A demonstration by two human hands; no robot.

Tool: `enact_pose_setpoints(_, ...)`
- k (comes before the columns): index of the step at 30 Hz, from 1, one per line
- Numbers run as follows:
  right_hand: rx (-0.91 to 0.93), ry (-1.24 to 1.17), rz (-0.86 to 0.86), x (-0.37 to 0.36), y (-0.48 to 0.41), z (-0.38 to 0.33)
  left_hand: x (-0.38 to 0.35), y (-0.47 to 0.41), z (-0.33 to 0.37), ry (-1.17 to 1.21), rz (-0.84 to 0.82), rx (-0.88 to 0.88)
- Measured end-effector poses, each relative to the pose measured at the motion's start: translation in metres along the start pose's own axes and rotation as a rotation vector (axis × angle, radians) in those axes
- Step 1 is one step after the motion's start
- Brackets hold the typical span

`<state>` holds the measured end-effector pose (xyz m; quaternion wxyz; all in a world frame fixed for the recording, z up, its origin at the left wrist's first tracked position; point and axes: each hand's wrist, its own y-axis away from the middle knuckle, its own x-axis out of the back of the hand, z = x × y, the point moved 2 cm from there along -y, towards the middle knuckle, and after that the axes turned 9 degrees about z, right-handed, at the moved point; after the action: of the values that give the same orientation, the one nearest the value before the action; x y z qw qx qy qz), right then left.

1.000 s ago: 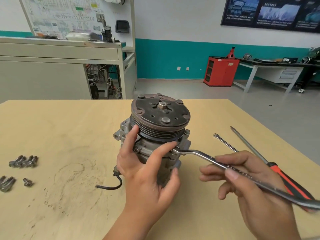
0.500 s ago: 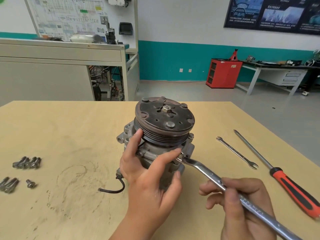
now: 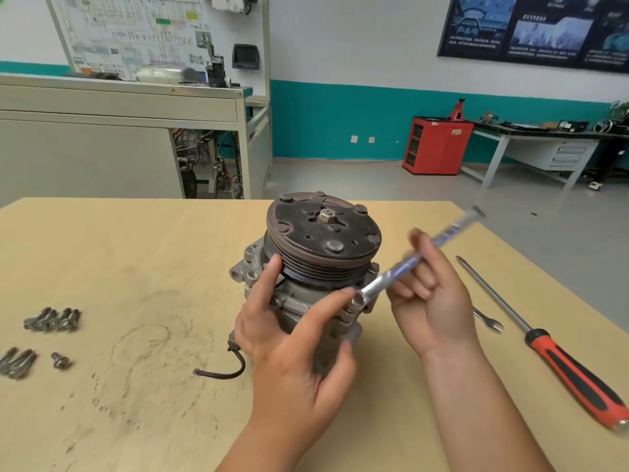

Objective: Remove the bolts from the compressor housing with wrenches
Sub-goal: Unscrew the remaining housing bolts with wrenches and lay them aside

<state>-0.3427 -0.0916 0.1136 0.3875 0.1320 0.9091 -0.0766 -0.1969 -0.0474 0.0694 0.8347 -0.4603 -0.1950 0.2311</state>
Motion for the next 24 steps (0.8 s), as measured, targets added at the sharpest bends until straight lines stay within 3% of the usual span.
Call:
enact_pose_setpoints(2,0.060,-0.131,0.027,0.016,0.020,-0.006,-0.001,0.000,-0.001,-0.010,0.004,0.009)
enact_pose_setpoints(4,0.158,-0.081,0.035,0.029,0.047,-0.010,-0.002,0.000,-0.002,-0.008,0.021,0.015)
enact_pose_setpoints(7,0.243,0.107,-0.005,0.041,0.080,-0.011,-0.003,-0.001,-0.001,-0.006,0.057,0.023)
enact_pose_setpoints(10,0.239,0.337,-0.215,0.030,0.101,-0.006,-0.004,-0.002,0.000,-0.006,0.069,0.028)
enact_pose_setpoints(14,0.211,0.579,-0.234,0.015,0.115,-0.008,-0.005,-0.001,-0.001,-0.031,0.063,-0.009)
enact_pose_setpoints(18,0.199,0.595,-0.186,0.013,0.120,-0.011,-0.005,0.000,-0.002,-0.054,0.041,-0.055)
enact_pose_setpoints(21,0.195,0.568,-0.249,0.014,0.104,-0.021,-0.006,0.002,-0.002,-0.048,0.046,-0.041)
enact_pose_setpoints(24,0.059,0.293,-0.025,0.021,0.061,-0.022,-0.006,0.001,0.000,-0.025,0.049,-0.018)
